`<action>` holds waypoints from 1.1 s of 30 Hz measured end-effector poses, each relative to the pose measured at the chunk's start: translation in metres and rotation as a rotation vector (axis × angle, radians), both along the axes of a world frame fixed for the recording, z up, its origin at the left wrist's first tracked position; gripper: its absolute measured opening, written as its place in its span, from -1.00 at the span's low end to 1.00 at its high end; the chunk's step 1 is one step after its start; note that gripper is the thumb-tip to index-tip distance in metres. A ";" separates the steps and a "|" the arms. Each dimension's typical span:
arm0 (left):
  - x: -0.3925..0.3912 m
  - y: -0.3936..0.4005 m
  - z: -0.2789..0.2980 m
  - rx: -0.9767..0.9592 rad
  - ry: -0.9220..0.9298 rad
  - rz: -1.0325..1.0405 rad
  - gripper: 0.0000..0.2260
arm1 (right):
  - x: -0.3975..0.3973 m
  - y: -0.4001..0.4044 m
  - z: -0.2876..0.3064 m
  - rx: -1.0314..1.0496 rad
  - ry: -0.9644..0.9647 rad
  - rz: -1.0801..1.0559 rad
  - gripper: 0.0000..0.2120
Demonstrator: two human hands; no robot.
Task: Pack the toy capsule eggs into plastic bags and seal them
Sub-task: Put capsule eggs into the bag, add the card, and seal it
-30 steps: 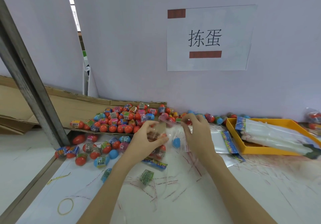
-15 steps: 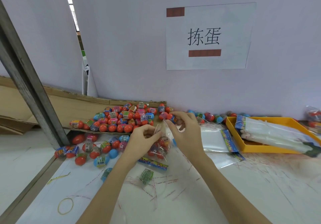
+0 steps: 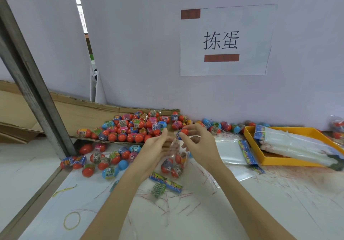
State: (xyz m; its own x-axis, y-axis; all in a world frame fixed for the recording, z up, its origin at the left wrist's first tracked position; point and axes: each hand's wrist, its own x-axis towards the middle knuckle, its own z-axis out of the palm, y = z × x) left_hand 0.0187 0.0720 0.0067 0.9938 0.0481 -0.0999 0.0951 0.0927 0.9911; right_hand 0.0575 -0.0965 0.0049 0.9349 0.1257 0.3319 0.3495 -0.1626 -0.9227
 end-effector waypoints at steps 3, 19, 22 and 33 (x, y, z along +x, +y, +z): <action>0.000 0.003 -0.003 0.064 -0.036 0.009 -0.84 | 0.002 -0.001 0.000 0.002 0.013 0.015 -0.85; -0.002 0.006 0.000 0.109 -0.204 0.229 -0.87 | 0.008 -0.005 -0.001 -0.099 0.077 0.117 -0.86; -0.002 0.007 0.000 0.164 -0.223 0.240 -0.88 | 0.006 -0.004 -0.001 -0.070 0.094 0.170 -0.93; -0.003 0.007 -0.001 0.289 -0.293 0.306 -0.89 | -0.003 0.001 -0.003 -0.306 -0.033 0.264 -0.77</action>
State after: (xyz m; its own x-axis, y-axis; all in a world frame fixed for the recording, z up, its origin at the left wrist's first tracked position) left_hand 0.0161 0.0793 0.0060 0.9143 0.3258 0.2408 -0.1788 -0.2089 0.9615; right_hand 0.0542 -0.0952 0.0014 0.8467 0.4577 0.2715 0.4450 -0.3290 -0.8329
